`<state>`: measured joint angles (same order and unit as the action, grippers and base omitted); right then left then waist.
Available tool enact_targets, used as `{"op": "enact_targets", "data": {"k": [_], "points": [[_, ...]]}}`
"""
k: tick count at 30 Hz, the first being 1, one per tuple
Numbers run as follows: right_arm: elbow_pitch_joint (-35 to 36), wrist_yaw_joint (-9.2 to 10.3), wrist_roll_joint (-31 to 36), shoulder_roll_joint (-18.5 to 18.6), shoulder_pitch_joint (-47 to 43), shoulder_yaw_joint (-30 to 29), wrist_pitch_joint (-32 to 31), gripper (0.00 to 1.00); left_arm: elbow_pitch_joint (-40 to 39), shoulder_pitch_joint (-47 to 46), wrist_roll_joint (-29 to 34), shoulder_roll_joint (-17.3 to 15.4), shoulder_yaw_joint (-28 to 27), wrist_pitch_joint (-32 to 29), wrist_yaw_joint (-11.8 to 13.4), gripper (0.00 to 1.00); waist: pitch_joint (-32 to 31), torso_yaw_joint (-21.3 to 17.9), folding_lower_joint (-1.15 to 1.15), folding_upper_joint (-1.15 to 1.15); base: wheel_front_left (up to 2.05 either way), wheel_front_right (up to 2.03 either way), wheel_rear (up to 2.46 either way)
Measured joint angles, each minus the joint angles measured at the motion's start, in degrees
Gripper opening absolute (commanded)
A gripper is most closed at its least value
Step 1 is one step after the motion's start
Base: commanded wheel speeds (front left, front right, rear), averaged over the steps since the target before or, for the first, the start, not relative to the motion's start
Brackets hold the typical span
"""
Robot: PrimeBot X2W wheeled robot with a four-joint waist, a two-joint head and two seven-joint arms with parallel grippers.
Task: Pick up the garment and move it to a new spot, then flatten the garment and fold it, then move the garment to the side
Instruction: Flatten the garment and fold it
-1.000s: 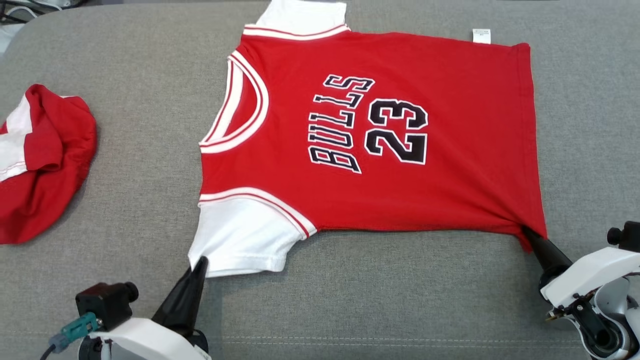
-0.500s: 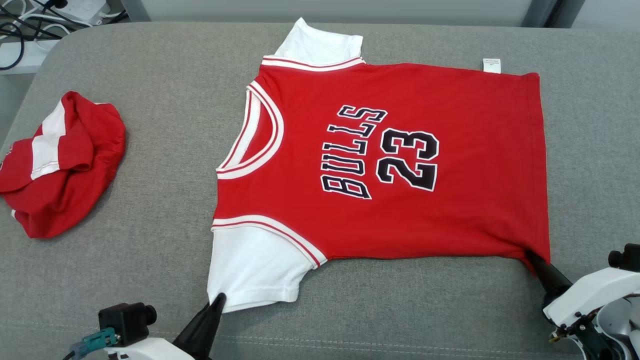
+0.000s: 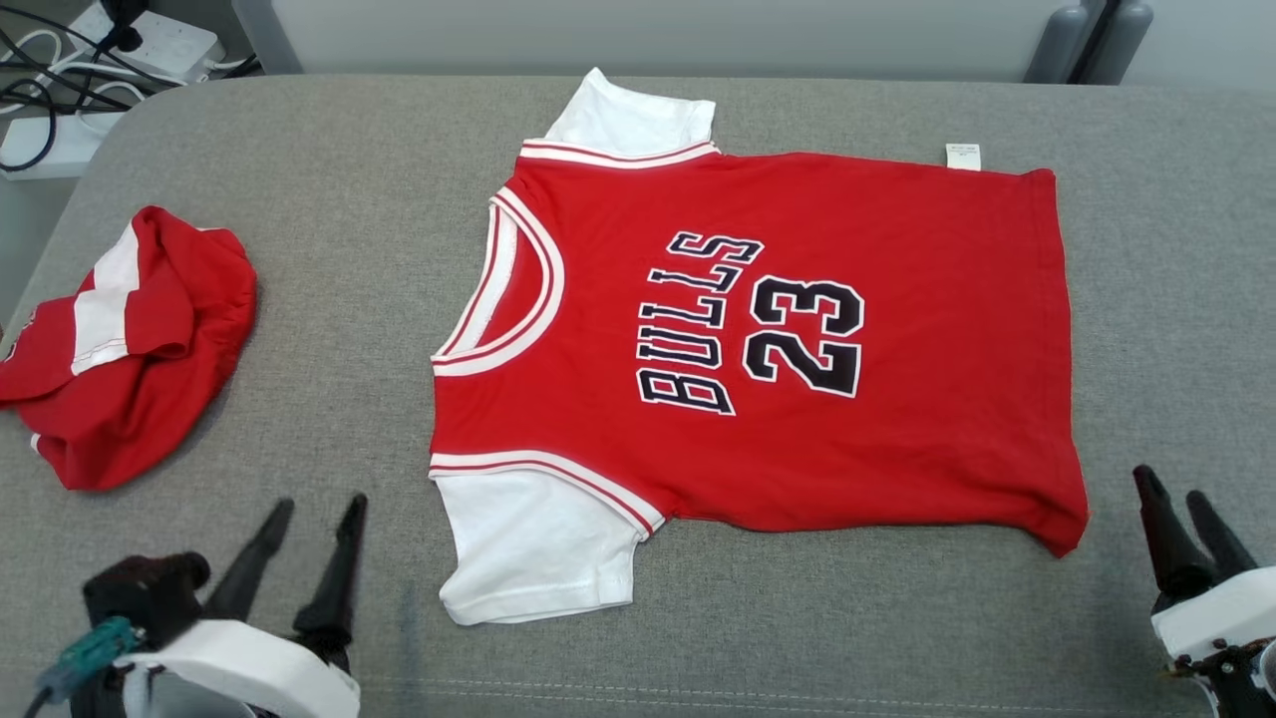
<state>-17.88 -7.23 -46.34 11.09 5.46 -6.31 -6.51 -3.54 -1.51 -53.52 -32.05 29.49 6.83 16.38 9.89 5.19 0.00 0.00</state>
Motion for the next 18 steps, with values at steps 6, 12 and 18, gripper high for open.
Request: {"op": "enact_targets", "data": {"k": [6,12,18], "points": [[7.28,0.0,15.4,-0.09,-0.03,-0.69,8.01,1.0,-4.47,-4.2,6.22,-1.74,-4.76,5.41,4.68,1.0,-1.71,-1.12,0.0,0.0,0.0,0.0,0.0],[12.94,0.0,28.67,-0.49,1.13,3.39,15.69,1.0,-4.68,-6.95,10.14,-1.69,-5.25,6.86,4.8,1.0,-3.78,-2.83,0.0,0.0,0.0,0.0,0.0],[13.55,-0.01,34.53,-1.08,0.99,6.76,19.57,1.0,0.92,-7.45,11.46,-0.44,-5.03,7.39,3.08,1.0,-5.36,-3.77,0.0,0.0,0.0,0.0,0.0]]}}
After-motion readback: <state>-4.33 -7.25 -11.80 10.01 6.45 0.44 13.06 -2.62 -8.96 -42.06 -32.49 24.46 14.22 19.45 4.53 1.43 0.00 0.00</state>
